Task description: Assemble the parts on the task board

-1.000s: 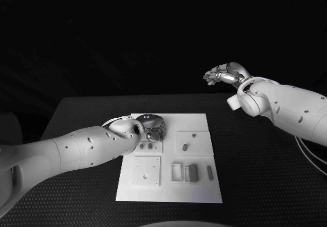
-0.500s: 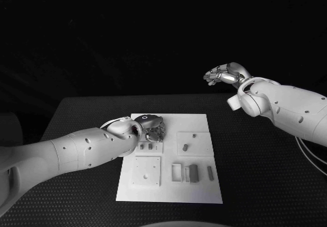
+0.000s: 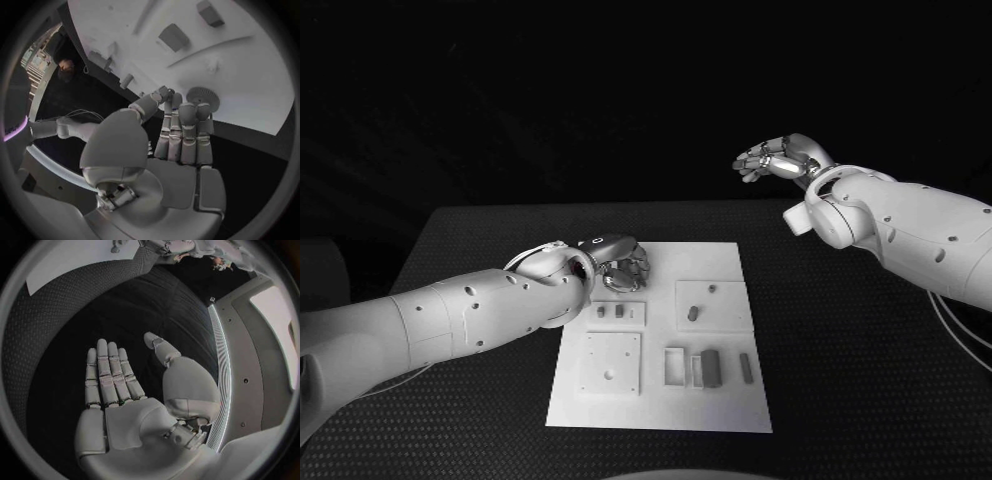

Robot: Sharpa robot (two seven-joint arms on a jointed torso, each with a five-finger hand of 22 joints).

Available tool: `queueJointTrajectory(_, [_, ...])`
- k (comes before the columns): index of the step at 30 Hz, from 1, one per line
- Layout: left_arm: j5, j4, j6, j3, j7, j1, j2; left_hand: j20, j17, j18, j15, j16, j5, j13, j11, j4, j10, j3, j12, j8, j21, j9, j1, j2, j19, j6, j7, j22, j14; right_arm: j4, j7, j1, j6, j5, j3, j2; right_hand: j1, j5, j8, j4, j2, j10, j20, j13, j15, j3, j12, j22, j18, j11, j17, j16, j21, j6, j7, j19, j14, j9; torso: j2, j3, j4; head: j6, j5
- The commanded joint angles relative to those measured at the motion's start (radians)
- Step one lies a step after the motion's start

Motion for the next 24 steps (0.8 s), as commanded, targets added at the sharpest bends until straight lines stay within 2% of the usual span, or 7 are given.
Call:
queueJointTrajectory(1, [0.065,0.006,0.039,0.003,0.020,0.001,-0.015,-0.066,-0.002,0.018,0.000,0.005,0.004,-0.001,0.000,0.001,0.007,0.007,-0.003,0.002,0.005,-0.001,-0.001,0.007,0.010,0.005,0.000,0.017,0.005,0.001,0.009,0.000,0.009,-0.001,0.001,-0.002,-0.005,0.005,0.004,-0.002,0.006,0.006,0.000,-0.002,0.006,-0.003,-0.006,0.001,-0.010,0.002,-0.002,-0.004,-0.004,-0.009,0.010,0.002,0.000,-0.001,0.000,0.0001,0.0010,0.001,0.003])
queueJointTrajectory(5, [0.065,0.010,0.058,0.003,0.023,0.001,-0.041,-0.066,-0.002,0.018,0.000,0.005,0.005,-0.002,-0.001,0.000,0.007,0.008,-0.004,0.002,0.005,-0.001,-0.002,0.007,0.010,0.004,0.000,0.018,0.005,0.003,0.009,0.000,0.009,-0.001,0.001,-0.004,-0.005,0.005,0.004,-0.002,0.006,0.006,0.000,-0.002,0.006,-0.003,-0.006,0.001,-0.010,0.002,-0.002,-0.004,-0.004,-0.009,0.010,0.002,0.000,-0.001,-0.001,0.0005,0.0027,0.003,0.006])
queueJointTrajectory(12, [0.065,0.036,0.070,0.004,0.020,0.001,-0.091,-0.066,-0.003,0.017,0.000,0.004,0.006,-0.002,-0.001,-0.001,0.008,0.008,-0.004,0.002,0.005,-0.001,-0.002,0.007,0.010,0.005,0.000,0.017,0.004,0.000,0.009,0.000,0.010,-0.001,0.001,-0.004,-0.005,0.005,0.004,-0.002,0.006,0.006,0.000,-0.002,0.006,-0.003,-0.006,0.002,-0.010,0.002,-0.002,-0.004,-0.005,-0.009,0.010,0.002,0.000,-0.002,0.000,-0.0020,0.0022,0.002,0.009])
queueJointTrajectory(16, [0.065,0.047,0.075,0.011,0.018,0.001,-0.117,-0.066,-0.003,0.017,0.000,0.004,0.006,-0.002,-0.001,-0.002,0.008,0.008,-0.005,0.002,0.005,-0.001,-0.002,0.006,0.010,0.005,0.000,0.017,0.004,0.001,0.009,0.000,0.009,-0.001,0.001,-0.005,-0.005,0.005,0.004,-0.002,0.006,0.006,0.000,-0.002,0.006,-0.003,-0.006,0.002,-0.010,0.002,-0.002,-0.004,-0.005,-0.009,0.010,0.002,0.000,-0.002,0.000,-0.0006,0.0010,0.002,0.011])
queueJointTrajectory(19, [0.065,0.049,0.082,0.017,0.017,0.002,-0.129,-0.066,-0.003,0.017,0.000,0.004,0.006,-0.002,-0.001,-0.002,0.008,0.008,-0.005,0.002,0.005,-0.001,-0.002,0.006,0.010,0.005,0.000,0.018,0.004,0.001,0.008,0.000,0.009,-0.001,0.001,-0.006,-0.005,0.005,0.004,-0.002,0.006,0.006,0.000,-0.002,0.006,-0.003,-0.006,0.002,-0.010,0.002,-0.002,-0.004,-0.005,-0.009,0.010,0.002,0.000,-0.002,0.001,-0.0010,0.0016,0.000,0.010])
queueJointTrajectory(24, [0.066,0.050,0.100,0.019,0.013,0.002,-0.140,-0.066,-0.003,0.017,0.000,0.004,0.005,-0.002,-0.001,-0.003,0.009,0.009,-0.005,0.002,0.006,-0.001,-0.002,0.006,0.010,0.005,-0.001,0.018,0.004,0.001,0.008,0.000,0.009,-0.001,0.001,-0.006,-0.004,0.005,0.004,-0.002,0.006,0.006,0.000,-0.002,0.006,-0.003,-0.006,0.002,-0.010,0.002,-0.002,-0.004,-0.006,-0.009,0.010,0.002,0.000,-0.002,0.000,-0.0009,0.0002,0.000,0.015])
